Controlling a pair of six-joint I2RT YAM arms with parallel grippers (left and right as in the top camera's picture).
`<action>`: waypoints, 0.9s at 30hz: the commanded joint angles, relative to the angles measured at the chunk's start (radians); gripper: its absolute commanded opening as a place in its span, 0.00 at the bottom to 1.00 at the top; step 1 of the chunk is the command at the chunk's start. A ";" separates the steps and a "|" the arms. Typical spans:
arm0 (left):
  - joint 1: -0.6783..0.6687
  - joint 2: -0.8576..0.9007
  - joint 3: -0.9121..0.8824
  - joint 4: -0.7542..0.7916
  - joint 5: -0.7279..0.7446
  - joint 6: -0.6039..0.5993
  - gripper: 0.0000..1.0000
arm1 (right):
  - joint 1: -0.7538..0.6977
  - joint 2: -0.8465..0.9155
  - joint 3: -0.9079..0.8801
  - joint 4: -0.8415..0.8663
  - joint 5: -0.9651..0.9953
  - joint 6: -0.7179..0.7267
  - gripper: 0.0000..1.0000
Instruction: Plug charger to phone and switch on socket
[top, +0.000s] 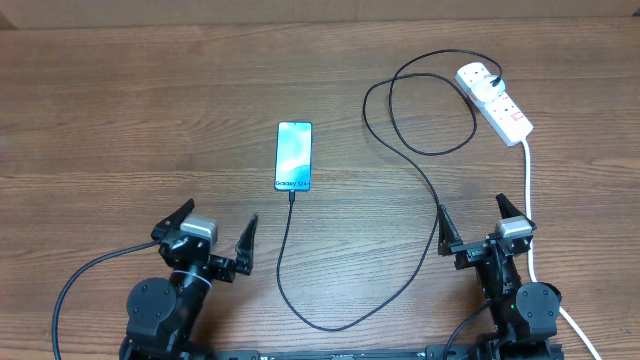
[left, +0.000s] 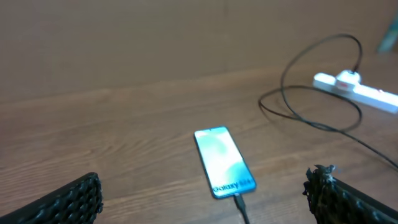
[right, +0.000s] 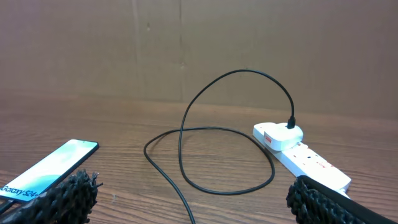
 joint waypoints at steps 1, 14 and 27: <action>0.043 -0.012 -0.034 0.024 -0.031 -0.043 1.00 | 0.004 -0.012 -0.010 0.003 -0.005 -0.003 1.00; 0.131 -0.156 -0.166 0.138 -0.033 -0.043 1.00 | 0.004 -0.012 -0.010 0.003 -0.005 -0.004 1.00; 0.142 -0.208 -0.311 0.298 -0.136 -0.103 1.00 | 0.004 -0.012 -0.010 0.003 -0.005 -0.003 1.00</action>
